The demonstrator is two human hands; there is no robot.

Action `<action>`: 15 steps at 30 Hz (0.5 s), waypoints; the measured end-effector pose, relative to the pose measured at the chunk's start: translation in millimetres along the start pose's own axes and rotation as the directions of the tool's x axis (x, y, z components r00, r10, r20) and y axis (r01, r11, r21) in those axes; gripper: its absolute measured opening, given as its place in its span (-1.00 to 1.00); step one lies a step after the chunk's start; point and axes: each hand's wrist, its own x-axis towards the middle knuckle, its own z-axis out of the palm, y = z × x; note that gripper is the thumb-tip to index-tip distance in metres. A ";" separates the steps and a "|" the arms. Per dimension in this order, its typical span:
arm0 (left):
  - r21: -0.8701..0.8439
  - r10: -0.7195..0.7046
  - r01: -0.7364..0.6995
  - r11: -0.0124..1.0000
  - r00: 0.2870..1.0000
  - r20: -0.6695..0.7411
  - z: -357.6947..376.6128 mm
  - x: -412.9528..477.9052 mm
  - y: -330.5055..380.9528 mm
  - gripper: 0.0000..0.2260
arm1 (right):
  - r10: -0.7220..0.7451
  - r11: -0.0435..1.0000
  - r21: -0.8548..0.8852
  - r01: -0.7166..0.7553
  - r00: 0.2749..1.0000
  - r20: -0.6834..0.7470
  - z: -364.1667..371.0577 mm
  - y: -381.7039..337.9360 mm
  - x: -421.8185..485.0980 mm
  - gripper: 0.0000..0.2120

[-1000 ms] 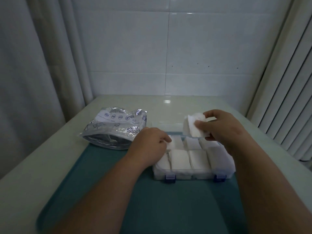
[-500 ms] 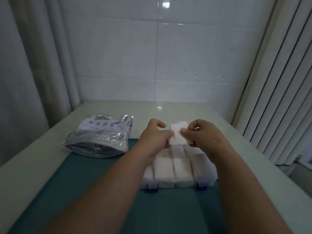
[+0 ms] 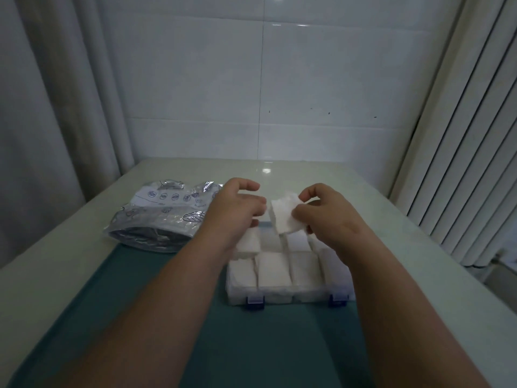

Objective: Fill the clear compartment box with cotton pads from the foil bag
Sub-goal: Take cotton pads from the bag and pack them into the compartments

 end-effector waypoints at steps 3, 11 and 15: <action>0.080 0.034 -0.031 0.996 0.999 -0.042 -25.5 -2.8 8.4 -0.85 | -0.045 0.998 -0.048 0.047 0.998 0.040 12.6 -7.5 -5.8 -0.88; 0.001 0.032 -0.033 0.999 0.973 -0.228 -50.8 -20.8 -3.3 -0.83 | -0.155 0.964 -0.175 0.199 0.960 0.235 47.9 -19.1 -22.7 -0.68; -0.019 0.041 -0.048 0.999 0.963 -0.266 -42.8 -32.1 -10.2 -0.80 | -0.223 0.922 -0.258 0.290 0.940 0.260 53.4 -17.3 -24.3 -0.74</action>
